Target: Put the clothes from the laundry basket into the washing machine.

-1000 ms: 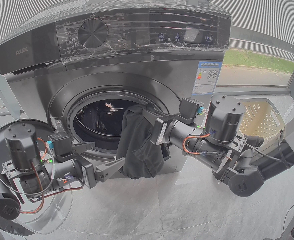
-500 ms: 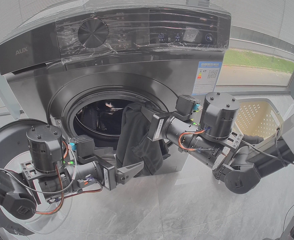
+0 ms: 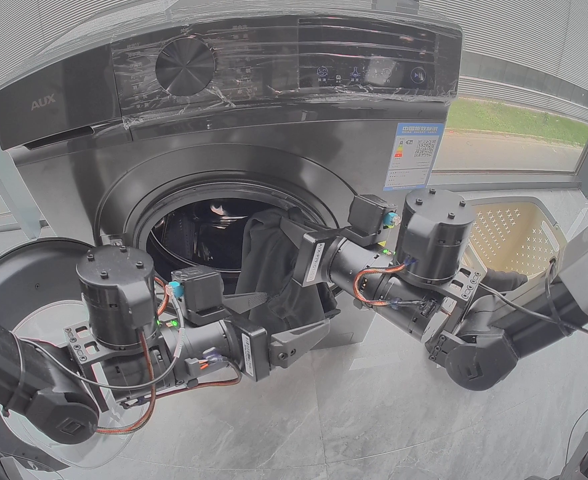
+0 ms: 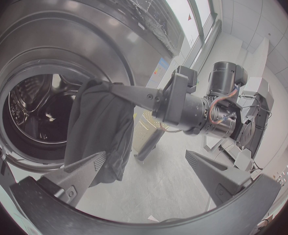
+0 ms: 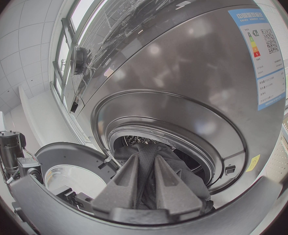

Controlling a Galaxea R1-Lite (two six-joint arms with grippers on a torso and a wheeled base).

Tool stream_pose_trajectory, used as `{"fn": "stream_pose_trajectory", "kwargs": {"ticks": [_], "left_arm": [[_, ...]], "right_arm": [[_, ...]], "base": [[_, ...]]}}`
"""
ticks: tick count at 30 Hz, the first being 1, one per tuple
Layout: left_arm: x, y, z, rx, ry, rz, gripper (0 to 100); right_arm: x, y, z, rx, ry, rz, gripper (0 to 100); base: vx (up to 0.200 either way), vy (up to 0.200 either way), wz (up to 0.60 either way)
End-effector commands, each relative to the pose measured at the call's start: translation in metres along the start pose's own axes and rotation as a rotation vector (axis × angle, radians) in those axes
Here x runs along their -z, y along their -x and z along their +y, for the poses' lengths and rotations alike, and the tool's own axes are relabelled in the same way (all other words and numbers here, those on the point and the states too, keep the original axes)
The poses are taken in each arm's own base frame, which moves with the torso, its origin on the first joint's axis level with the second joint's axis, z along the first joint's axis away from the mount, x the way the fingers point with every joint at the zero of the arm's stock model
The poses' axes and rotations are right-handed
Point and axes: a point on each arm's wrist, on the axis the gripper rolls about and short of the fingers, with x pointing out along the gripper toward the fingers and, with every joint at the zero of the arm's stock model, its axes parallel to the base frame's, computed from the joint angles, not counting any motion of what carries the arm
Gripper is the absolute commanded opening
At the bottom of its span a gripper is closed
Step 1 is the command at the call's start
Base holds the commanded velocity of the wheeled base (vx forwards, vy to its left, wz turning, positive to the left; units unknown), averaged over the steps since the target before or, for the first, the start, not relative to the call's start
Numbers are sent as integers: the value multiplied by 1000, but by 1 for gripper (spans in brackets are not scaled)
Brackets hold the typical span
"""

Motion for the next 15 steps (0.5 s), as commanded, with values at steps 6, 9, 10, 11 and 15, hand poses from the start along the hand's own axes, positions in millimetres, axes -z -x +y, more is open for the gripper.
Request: {"fn": "stream_pose_trajectory", "kwargs": {"ticks": [6,9,10,11,15], "left_arm": [[13,-19,3,8,11,13,100],[13,-20,2,13,10,10,100],[12,-20,2,12,10,8,100],[13,-20,2,12,10,10,100],[16,-24,4,0,9,21,100]], "right_arm": [[0,1,0,2,0,-2,0],[-1,1,0,1,-1,-3,0],[0,1,0,1,-1,-5,0],[0,1,0,-1,-1,-6,0],[0,1,0,-2,-1,-5,0]], "base": [[0,0,0],[0,0,0],[0,0,0],[0,0,0],[0,0,0]]}}
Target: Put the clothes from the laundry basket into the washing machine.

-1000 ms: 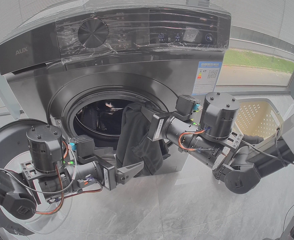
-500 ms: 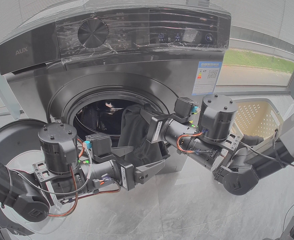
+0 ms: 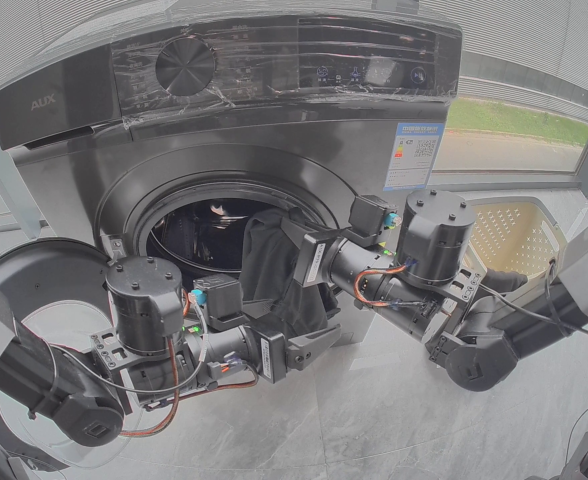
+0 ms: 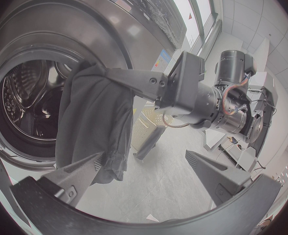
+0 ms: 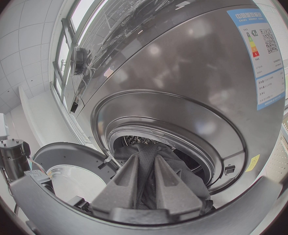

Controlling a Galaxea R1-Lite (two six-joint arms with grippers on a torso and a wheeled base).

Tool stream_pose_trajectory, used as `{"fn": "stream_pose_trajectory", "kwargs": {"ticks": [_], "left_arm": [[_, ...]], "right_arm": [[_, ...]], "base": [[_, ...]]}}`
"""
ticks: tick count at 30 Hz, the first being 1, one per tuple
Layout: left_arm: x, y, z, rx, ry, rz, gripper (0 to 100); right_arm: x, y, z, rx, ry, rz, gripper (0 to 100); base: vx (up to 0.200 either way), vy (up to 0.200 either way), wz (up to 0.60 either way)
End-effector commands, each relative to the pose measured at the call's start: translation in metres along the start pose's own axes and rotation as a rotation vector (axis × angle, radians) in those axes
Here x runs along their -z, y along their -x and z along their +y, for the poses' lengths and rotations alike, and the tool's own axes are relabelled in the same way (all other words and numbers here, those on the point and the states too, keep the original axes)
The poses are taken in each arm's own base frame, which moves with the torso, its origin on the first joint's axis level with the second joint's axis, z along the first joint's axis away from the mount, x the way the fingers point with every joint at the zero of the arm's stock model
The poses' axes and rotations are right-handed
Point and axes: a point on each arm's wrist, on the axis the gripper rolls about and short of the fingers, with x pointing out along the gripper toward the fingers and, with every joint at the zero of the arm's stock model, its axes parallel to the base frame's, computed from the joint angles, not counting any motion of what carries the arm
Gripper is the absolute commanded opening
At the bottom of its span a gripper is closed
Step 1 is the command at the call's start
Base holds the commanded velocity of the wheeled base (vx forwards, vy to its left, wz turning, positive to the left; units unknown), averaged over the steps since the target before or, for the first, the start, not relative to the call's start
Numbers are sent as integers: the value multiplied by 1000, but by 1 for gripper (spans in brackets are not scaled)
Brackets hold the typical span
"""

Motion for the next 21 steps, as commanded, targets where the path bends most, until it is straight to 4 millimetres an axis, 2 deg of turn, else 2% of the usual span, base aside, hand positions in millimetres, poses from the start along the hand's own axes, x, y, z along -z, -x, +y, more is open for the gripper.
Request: {"fn": "stream_pose_trajectory", "kwargs": {"ticks": [1,10,16,17,21], "left_arm": [[4,-7,4,-15,-5,15,100],[8,-22,10,-46,-14,-62,100],[8,-22,9,-47,-14,-65,100],[8,-22,10,-48,-14,-65,0],[6,-21,9,-49,-15,-76,0]], "right_arm": [[0,1,1,-3,-1,0,0],[5,4,1,-2,1,17,0],[5,4,1,-2,2,17,0],[4,4,1,-3,1,15,0],[4,4,1,-3,1,15,0]], "base": [[0,0,0],[0,0,0],[0,0,0],[0,0,0],[0,0,0]]}}
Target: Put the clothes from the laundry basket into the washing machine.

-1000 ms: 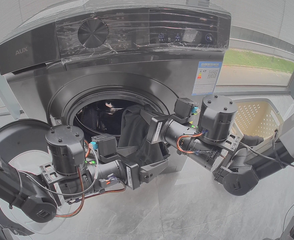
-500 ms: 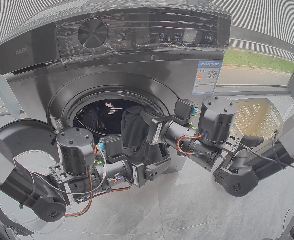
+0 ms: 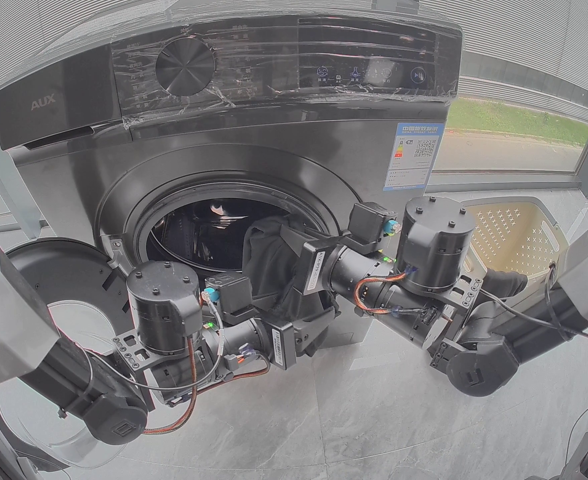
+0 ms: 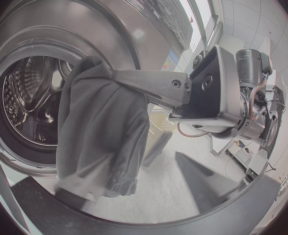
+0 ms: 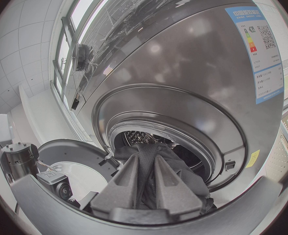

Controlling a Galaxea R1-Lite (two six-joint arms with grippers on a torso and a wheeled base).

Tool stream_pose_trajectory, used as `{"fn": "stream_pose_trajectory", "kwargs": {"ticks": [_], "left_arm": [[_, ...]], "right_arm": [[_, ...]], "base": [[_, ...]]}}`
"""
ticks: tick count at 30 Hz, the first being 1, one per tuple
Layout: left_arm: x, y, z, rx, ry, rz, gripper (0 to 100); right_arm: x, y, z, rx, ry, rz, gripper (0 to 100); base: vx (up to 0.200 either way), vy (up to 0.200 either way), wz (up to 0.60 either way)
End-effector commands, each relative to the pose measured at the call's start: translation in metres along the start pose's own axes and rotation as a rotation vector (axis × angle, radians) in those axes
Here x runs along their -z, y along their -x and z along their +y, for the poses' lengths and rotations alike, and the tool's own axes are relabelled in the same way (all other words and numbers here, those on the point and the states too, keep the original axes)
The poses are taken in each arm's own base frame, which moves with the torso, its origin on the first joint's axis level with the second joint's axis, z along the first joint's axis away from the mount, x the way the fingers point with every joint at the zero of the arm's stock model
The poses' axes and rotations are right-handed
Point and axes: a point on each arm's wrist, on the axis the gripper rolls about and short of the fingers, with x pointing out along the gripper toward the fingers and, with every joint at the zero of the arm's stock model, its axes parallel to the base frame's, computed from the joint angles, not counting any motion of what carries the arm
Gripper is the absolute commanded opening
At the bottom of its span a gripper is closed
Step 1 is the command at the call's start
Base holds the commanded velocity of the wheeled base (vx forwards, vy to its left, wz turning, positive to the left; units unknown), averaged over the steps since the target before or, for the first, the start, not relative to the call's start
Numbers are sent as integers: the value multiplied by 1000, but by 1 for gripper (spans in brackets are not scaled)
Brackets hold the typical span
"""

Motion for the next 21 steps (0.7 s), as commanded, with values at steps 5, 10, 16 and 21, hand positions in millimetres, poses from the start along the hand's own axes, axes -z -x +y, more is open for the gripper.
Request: {"fn": "stream_pose_trajectory", "kwargs": {"ticks": [5,10,16,21], "left_arm": [[-5,5,-4,12,-3,-32,0],[-9,20,-13,38,-8,-44,0],[-1,41,-22,67,-15,-14,0],[-2,49,-27,89,-18,-41,0]], "right_arm": [[1,1,0,1,0,5,0],[2,2,-1,0,0,2,0],[4,3,-1,0,-1,7,100],[8,6,-1,-8,-1,1,100]], "base": [[0,0,0],[0,0,0],[0,0,0],[0,0,0]]}}
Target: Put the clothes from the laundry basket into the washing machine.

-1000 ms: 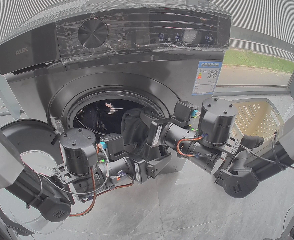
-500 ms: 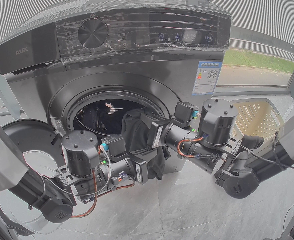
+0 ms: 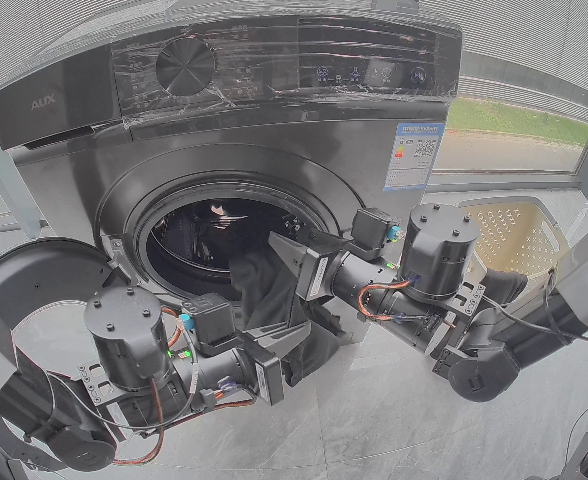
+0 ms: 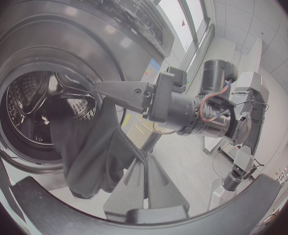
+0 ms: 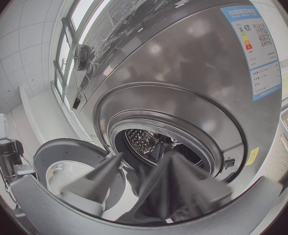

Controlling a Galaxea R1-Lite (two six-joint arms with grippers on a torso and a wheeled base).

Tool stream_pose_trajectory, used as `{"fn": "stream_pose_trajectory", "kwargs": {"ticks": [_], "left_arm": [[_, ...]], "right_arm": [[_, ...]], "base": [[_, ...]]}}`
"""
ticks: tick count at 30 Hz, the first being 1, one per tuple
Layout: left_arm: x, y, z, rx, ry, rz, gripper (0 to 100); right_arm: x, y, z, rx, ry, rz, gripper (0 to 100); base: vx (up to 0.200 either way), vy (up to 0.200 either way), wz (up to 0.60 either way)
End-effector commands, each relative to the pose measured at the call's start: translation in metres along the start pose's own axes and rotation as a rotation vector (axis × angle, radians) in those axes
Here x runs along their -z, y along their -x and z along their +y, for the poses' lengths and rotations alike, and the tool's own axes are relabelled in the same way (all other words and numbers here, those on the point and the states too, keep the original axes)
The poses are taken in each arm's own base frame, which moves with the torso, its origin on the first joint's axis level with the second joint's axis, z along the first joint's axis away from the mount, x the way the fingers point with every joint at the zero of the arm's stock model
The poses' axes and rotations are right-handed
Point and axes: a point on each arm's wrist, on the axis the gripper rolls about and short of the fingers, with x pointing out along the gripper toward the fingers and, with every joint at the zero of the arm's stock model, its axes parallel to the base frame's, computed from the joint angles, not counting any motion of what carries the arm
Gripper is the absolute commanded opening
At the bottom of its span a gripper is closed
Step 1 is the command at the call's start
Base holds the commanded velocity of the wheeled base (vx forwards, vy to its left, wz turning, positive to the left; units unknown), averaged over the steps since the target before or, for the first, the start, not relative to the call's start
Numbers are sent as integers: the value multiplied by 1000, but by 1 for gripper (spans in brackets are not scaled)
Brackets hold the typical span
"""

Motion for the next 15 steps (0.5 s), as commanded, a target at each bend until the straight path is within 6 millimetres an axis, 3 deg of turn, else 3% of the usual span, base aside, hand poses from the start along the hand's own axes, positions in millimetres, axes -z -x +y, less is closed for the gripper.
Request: {"fn": "stream_pose_trajectory", "kwargs": {"ticks": [1,5,11,15], "left_arm": [[-7,9,-5,20,-5,-42,0],[-22,10,-5,22,-5,-109,0],[-34,6,4,-8,-2,-157,0],[-35,9,9,-30,-1,-165,0]], "right_arm": [[3,3,0,-3,2,7,100],[4,9,-2,2,3,19,100],[-10,19,-9,23,5,-2,100],[-19,24,-31,88,39,-13,100]], "base": [[0,0,0],[0,0,0],[0,0,0],[0,0,0]]}}
